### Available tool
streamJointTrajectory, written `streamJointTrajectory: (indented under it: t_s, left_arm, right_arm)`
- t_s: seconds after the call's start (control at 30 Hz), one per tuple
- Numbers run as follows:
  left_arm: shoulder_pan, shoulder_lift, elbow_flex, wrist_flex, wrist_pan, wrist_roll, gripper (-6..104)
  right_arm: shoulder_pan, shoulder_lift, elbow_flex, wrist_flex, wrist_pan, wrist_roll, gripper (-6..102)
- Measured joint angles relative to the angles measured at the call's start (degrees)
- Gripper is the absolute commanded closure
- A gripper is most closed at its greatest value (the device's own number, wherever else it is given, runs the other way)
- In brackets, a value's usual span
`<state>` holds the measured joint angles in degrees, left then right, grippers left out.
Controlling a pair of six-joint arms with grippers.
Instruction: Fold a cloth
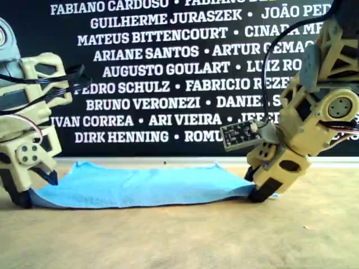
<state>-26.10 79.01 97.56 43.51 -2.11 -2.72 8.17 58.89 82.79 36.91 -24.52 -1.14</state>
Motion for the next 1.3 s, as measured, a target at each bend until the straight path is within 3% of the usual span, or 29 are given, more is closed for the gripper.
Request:
streamJointTrajectory:
  t_s: [0.27, 0.53, 0.6, 0.73, 1.0, 1.07, 1.13, 1.3]
  left_arm:
    - [0.0, 0.0, 0.0, 0.0, 0.0, 0.0, 12]
    - [0.0, 0.0, 0.0, 0.0, -0.35, 0.0, 14]
    - [0.0, 0.0, 0.0, 0.0, -0.35, 0.0, 21]
    - [0.0, 0.0, 0.0, 0.0, -0.35, 0.0, 44]
    - [0.0, 0.0, 0.0, 0.0, -0.18, 0.0, 88]
    - [0.0, 0.0, 0.0, 0.0, -0.09, 0.0, 96]
    - [0.0, 0.0, 0.0, 0.0, 0.0, 0.0, 101]
    - [0.0, 0.0, 0.0, 0.0, 0.0, -0.18, 98]
  right_arm:
    - [0.0, -0.53, -0.09, 0.0, 0.0, 0.0, 23]
    - [0.62, -0.79, -0.09, 0.0, 0.0, 0.0, 41]
    - [0.62, -0.79, -0.09, 0.0, 0.0, 0.0, 47]
    - [0.7, -1.49, -2.46, 0.0, 0.09, 0.0, 60]
    - [1.05, -4.31, -6.86, 0.0, -0.26, 0.0, 96]
    - [1.05, -4.31, -6.86, 0.0, -0.26, 0.0, 99]
    - [1.14, -4.31, -6.86, 0.0, -0.26, -0.18, 97]
    - [1.14, -4.31, -6.86, 0.0, -0.26, -0.18, 95]
